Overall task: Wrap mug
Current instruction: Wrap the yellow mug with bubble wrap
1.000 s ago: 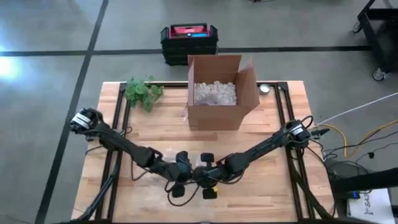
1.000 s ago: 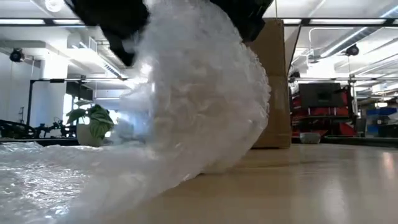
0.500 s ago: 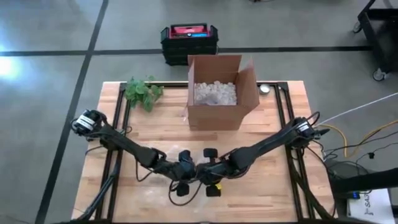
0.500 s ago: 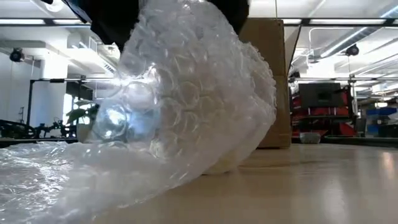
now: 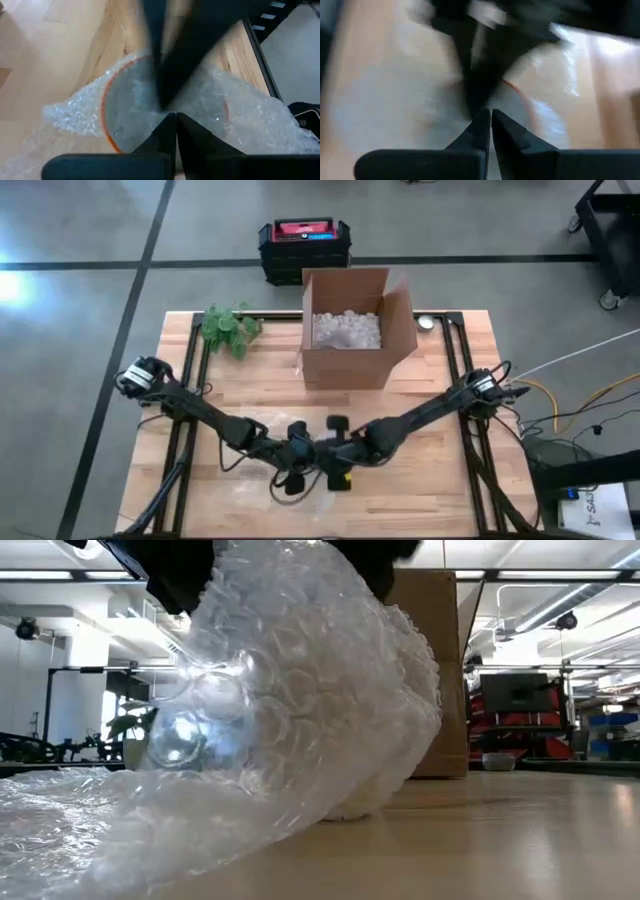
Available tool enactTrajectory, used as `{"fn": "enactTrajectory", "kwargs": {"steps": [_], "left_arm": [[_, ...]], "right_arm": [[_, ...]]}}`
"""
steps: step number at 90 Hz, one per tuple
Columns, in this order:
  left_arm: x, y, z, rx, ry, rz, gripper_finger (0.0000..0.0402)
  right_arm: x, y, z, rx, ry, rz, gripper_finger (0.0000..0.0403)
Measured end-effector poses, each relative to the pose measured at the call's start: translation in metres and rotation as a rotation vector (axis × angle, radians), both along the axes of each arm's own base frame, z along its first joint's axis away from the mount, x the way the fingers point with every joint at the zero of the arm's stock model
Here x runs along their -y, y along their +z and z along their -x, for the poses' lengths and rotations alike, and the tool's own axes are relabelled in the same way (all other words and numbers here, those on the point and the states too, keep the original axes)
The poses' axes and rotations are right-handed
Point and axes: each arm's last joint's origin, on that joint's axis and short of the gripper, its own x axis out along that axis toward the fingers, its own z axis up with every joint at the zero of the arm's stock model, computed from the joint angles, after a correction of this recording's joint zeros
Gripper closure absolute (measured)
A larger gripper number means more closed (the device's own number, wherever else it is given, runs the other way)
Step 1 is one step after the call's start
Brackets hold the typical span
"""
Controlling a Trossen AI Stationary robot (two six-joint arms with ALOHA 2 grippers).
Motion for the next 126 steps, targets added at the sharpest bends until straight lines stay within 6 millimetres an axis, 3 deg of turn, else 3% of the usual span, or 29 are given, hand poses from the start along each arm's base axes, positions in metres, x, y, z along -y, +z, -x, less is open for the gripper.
{"fn": "enactTrajectory", "kwargs": {"steps": [19,34,50,70,91,104,126], "left_arm": [[0.000,0.013,0.004,0.024,-0.007,0.010,0.0402],[0.005,0.045,0.012,0.116,-0.065,0.021,0.0402],[0.000,0.056,0.027,0.066,-0.058,0.008,0.0402],[-0.007,0.043,0.040,-0.112,-0.019,-0.031,0.0402],[0.006,0.036,0.013,0.106,-0.068,-0.019,0.0402],[0.009,0.013,0.003,0.048,-0.095,-0.017,0.0402],[0.006,0.000,-0.004,0.008,-0.062,-0.014,0.0402]], "right_arm": [[0.008,-0.020,0.008,-0.065,-0.036,-0.052,0.0400],[0.005,-0.025,0.008,-0.057,-0.029,-0.062,0.0400],[0.004,-0.024,0.006,-0.035,-0.022,-0.070,0.0400],[0.004,-0.023,0.006,-0.034,-0.017,-0.067,0.0400],[0.004,-0.023,0.005,-0.024,-0.018,-0.069,0.0400],[0.004,-0.023,0.004,-0.015,-0.018,-0.072,0.0401],[0.003,-0.012,0.005,-0.015,-0.007,-0.084,0.0401]]}}
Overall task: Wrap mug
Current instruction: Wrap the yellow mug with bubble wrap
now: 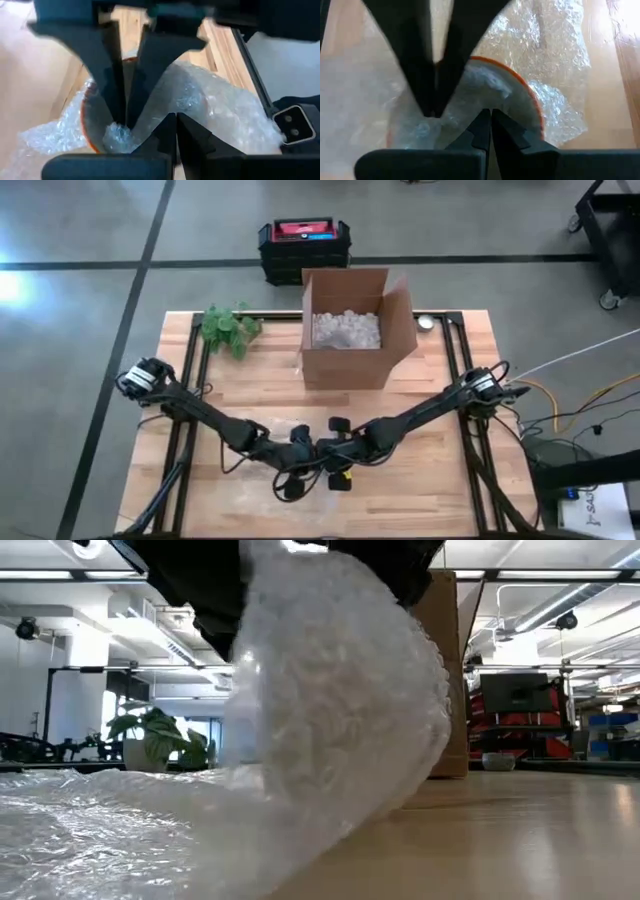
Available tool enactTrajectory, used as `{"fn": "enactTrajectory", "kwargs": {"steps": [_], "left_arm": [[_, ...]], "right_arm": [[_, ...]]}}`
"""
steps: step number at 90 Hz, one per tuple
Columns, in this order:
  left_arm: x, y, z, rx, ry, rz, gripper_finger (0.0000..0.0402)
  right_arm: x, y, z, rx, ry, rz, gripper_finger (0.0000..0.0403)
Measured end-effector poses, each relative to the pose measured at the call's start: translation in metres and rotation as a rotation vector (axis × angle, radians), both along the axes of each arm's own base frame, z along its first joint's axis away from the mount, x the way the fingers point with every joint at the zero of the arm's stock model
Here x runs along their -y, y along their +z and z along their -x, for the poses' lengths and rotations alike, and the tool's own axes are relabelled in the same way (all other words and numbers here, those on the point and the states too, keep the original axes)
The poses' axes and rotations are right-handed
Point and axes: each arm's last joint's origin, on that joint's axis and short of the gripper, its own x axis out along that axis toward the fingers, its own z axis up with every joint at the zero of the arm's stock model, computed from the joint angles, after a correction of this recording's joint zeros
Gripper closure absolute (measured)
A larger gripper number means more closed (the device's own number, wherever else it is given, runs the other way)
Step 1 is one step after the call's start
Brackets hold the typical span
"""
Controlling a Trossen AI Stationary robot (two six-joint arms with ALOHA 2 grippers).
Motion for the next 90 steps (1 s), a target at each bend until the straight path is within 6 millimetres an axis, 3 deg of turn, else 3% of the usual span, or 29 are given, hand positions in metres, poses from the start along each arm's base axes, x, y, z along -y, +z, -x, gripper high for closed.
{"fn": "enactTrajectory", "kwargs": {"steps": [12,22,41,61,70,81,90], "left_arm": [[-0.002,-0.004,0.002,-0.026,-0.001,-0.017,0.0402],[-0.001,-0.004,0.002,-0.022,-0.001,-0.014,0.0402],[-0.002,-0.003,0.002,-0.019,0.002,-0.011,0.0402],[-0.002,0.004,0.004,-0.003,-0.006,0.002,0.0402],[-0.002,0.015,0.008,-0.003,-0.044,0.027,0.0402],[-0.003,0.042,0.011,0.102,-0.045,0.075,0.0402],[-0.003,0.044,0.012,0.114,-0.051,0.071,0.0402]], "right_arm": [[-0.003,0.029,-0.001,0.035,0.016,-0.044,0.0401],[-0.005,0.037,-0.004,0.093,0.021,-0.049,0.0401],[-0.002,0.011,-0.012,0.045,0.003,-0.004,0.0401],[-0.003,0.003,-0.009,-0.014,-0.004,0.003,0.0401],[-0.003,0.001,-0.009,-0.019,-0.002,0.001,0.0401],[-0.002,-0.003,-0.010,-0.026,-0.005,0.005,0.0401],[-0.002,-0.002,-0.010,-0.020,-0.005,0.004,0.0401]]}}
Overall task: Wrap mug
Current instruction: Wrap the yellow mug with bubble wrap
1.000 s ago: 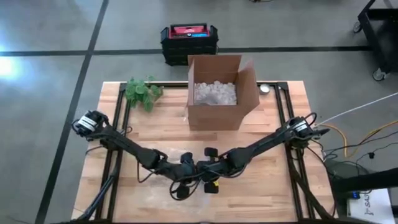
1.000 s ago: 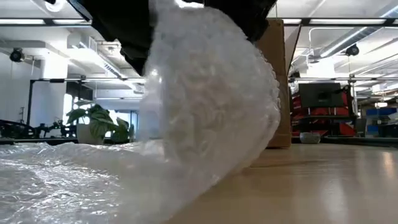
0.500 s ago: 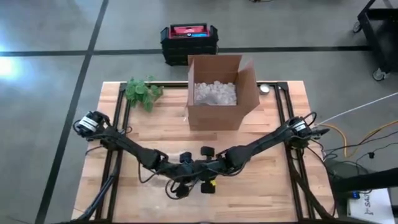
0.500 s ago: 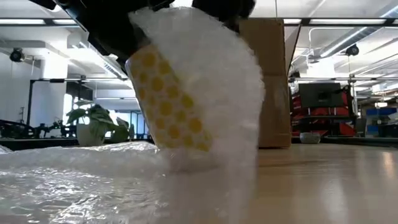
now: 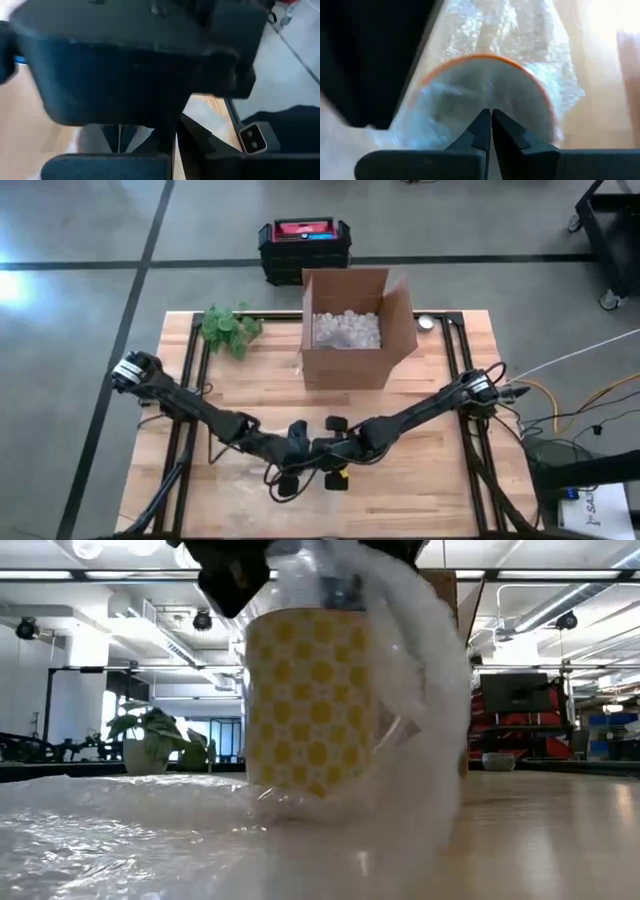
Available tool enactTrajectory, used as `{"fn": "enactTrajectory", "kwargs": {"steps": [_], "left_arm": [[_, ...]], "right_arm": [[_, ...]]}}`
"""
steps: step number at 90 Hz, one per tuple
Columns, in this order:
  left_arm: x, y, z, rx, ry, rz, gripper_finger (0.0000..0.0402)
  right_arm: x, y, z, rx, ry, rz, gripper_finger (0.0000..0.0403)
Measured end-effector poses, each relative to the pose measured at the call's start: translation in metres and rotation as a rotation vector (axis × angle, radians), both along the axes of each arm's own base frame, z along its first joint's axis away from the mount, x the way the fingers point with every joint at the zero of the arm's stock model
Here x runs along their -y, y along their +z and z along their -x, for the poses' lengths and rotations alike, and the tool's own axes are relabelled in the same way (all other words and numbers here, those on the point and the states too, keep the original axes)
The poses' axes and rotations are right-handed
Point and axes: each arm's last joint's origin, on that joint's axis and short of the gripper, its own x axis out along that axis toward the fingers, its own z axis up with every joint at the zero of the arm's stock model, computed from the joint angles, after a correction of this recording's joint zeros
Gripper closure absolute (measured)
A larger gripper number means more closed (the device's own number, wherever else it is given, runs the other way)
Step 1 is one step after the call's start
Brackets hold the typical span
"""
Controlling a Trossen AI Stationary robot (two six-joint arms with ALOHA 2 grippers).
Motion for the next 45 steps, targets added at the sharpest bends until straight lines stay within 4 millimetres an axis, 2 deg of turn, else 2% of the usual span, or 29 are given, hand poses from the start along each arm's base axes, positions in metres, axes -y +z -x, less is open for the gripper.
{"fn": "enactTrajectory", "kwargs": {"steps": [13,26,45], "left_arm": [[0.005,-0.003,-0.003,0.025,-0.058,0.006,0.0402],[0.011,-0.020,-0.008,-0.036,-0.136,0.034,0.0402],[0.006,-0.028,-0.011,-0.025,0.015,-0.066,0.0402]], "right_arm": [[-0.001,0.000,0.000,-0.003,0.002,0.000,0.0401],[0.000,-0.002,0.002,-0.020,0.003,0.008,0.0401],[0.000,-0.002,0.003,-0.026,0.002,0.008,0.0401]]}}
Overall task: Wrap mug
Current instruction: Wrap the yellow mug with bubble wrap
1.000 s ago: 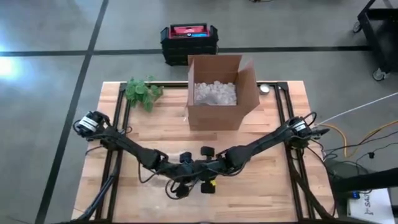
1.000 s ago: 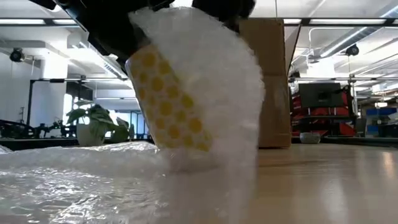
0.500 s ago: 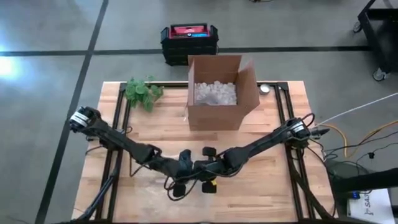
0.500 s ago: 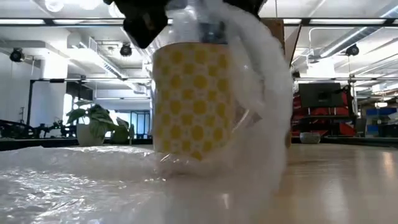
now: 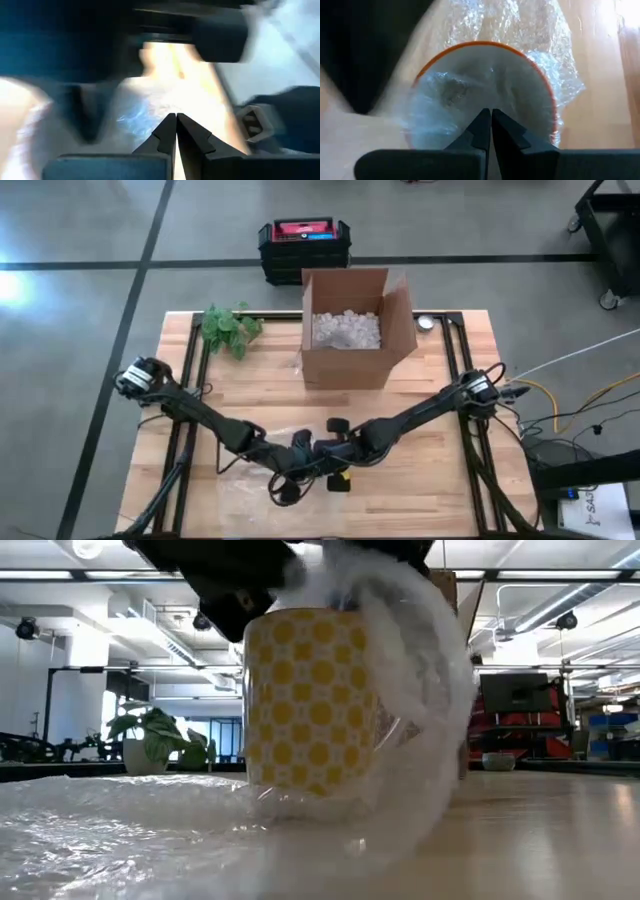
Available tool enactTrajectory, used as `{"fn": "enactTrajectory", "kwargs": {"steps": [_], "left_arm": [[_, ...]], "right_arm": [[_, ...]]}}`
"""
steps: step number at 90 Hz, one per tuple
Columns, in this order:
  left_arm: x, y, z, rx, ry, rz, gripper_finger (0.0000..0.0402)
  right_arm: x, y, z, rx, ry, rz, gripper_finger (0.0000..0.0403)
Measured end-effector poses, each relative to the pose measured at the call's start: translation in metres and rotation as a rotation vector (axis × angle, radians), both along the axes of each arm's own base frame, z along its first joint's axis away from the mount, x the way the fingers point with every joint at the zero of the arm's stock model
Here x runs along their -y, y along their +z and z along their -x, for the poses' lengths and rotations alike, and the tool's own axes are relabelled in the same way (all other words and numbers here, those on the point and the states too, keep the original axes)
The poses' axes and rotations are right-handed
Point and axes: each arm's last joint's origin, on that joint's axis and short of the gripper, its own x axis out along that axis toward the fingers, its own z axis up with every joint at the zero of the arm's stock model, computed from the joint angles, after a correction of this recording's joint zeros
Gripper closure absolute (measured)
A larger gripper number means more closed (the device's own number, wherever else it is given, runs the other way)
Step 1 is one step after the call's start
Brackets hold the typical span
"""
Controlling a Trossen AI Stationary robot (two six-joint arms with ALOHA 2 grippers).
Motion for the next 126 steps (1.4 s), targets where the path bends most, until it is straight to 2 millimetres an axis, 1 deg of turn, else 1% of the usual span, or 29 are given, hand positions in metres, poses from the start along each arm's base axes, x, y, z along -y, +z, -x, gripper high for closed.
{"fn": "enactTrajectory", "kwargs": {"steps": [7,15,30,37,42,50,65,74,82,89,101,113,126], "left_arm": [[-0.002,0.003,0.000,0.020,0.043,-0.021,0.0402],[-0.003,0.003,0.001,0.017,0.056,-0.029,0.0402],[-0.004,-0.012,0.000,-0.054,0.068,-0.043,0.0402],[-0.003,-0.016,-0.002,-0.058,0.073,-0.049,0.0402],[-0.003,-0.017,-0.003,-0.058,0.074,-0.049,0.0402],[-0.004,-0.017,-0.003,-0.059,0.075,-0.048,0.0402],[-0.004,-0.017,-0.004,-0.063,0.079,-0.051,0.0402],[-0.005,-0.015,-0.003,-0.067,0.079,-0.054,0.0402],[-0.005,-0.009,0.001,-0.067,0.068,-0.047,0.0402],[-0.006,0.001,0.004,-0.042,0.062,-0.031,0.0402],[-0.008,0.018,0.012,-0.016,0.059,-0.016,0.0402],[-0.012,0.019,0.018,-0.062,0.072,-0.054,0.0402],[-0.015,0.010,0.022,-0.144,0.109,-0.079,0.0402]], "right_arm": [[-0.001,0.003,0.000,0.009,0.000,-0.005,0.0401],[-0.003,0.010,0.004,0.018,0.003,-0.011,0.0401],[-0.012,0.039,0.010,0.039,0.030,-0.026,0.0401],[-0.016,0.049,0.011,0.055,0.044,-0.041,0.0401],[-0.018,0.052,0.011,0.065,0.057,-0.061,0.0401],[-0.020,0.048,0.010,0.051,0.062,-0.061,0.0401],[-0.014,0.018,0.005,-0.029,0.032,-0.026,0.0401],[-0.009,0.011,0.002,-0.046,0.018,-0.018,0.0401],[-0.007,0.006,0.001,-0.063,0.014,-0.005,0.0401],[-0.004,0.002,0.000,-0.077,0.005,-0.005,0.0401],[-0.004,0.001,0.000,-0.077,0.003,-0.002,0.0401],[-0.004,0.000,0.000,-0.080,0.003,0.000,0.0401],[-0.002,0.000,-0.001,-0.078,-0.003,0.000,0.0401]]}}
